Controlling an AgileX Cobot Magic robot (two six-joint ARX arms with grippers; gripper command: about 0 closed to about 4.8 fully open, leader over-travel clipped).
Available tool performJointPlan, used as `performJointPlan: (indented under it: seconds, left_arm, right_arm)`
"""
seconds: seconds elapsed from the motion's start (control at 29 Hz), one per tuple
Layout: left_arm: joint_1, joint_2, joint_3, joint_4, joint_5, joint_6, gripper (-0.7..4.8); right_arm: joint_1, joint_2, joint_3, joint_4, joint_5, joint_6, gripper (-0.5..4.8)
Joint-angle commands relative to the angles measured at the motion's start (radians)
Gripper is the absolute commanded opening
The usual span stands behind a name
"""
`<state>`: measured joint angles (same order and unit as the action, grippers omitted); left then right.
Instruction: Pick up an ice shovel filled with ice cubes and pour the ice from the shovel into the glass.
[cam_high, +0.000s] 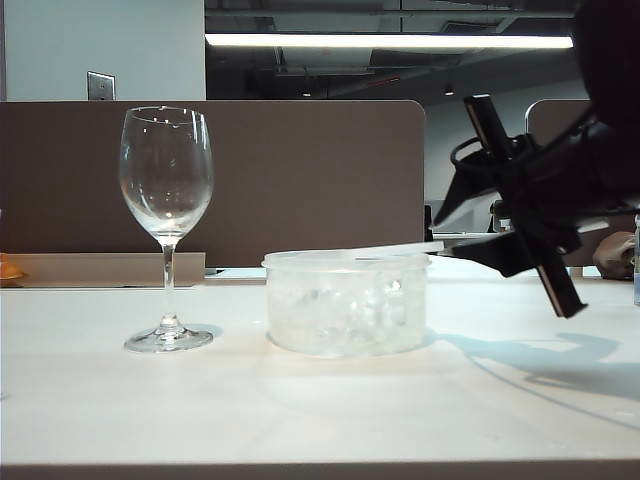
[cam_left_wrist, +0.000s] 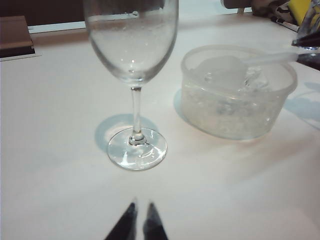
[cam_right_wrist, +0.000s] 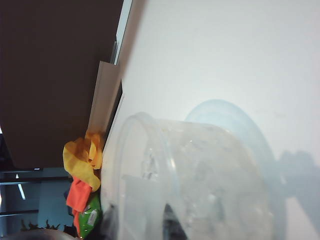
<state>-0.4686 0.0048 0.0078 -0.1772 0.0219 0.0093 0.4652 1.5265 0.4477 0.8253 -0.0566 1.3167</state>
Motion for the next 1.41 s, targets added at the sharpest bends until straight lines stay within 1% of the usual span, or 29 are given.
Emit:
performJointPlan:
  seconds: [0.03, 0.14, 0.31, 0.72, 0.9, 1.0, 1.14, 1.21, 1.35, 1.41]
  left_arm:
    - [0.000, 0.001, 0.000, -0.002, 0.001, 0.002, 0.29]
    - [0.000, 0.001, 0.000, -0.002, 0.001, 0.002, 0.29]
    - [0.000, 0.001, 0.000, -0.002, 0.001, 0.002, 0.29]
    - [0.000, 0.001, 0.000, -0.002, 0.001, 0.002, 0.29]
    - [0.000, 0.001, 0.000, -0.002, 0.001, 0.002, 0.29]
    - [0.000, 0.001, 0.000, -0.002, 0.001, 0.002, 0.29]
    - [0.000, 0.001, 0.000, -0.002, 0.001, 0.002, 0.29]
    - [0.000, 0.001, 0.000, -0.002, 0.001, 0.002, 0.29]
    - [0.000, 0.001, 0.000, -0.002, 0.001, 0.002, 0.29]
    - [0.000, 0.001, 0.000, -0.002, 0.001, 0.002, 0.29]
  right_arm:
    - [0.000, 0.022, 0.034, 0.017, -0.031, 0.000, 1.17]
    - [0.000, 0.040, 0.058, 0.018, -0.051, 0.000, 1.17]
    - [0.000, 0.053, 0.069, 0.017, -0.032, 0.000, 1.17]
    - [0.000, 0.110, 0.101, 0.025, -0.031, 0.000, 1.15]
    - [0.000, 0.120, 0.114, 0.027, -0.026, 0.000, 0.78]
    - [0.000, 0.122, 0.117, 0.026, -0.015, 0.000, 0.39]
    - [-0.011, 0.124, 0.117, 0.027, -0.006, 0.000, 0.35]
    - [-0.013, 0.127, 0.117, 0.030, -0.006, 0.000, 0.01]
    - [-0.015, 0.127, 0.117, 0.054, -0.006, 0.007, -0.01]
    - [-0.015, 0.127, 0.117, 0.056, -0.006, 0.047, -0.01]
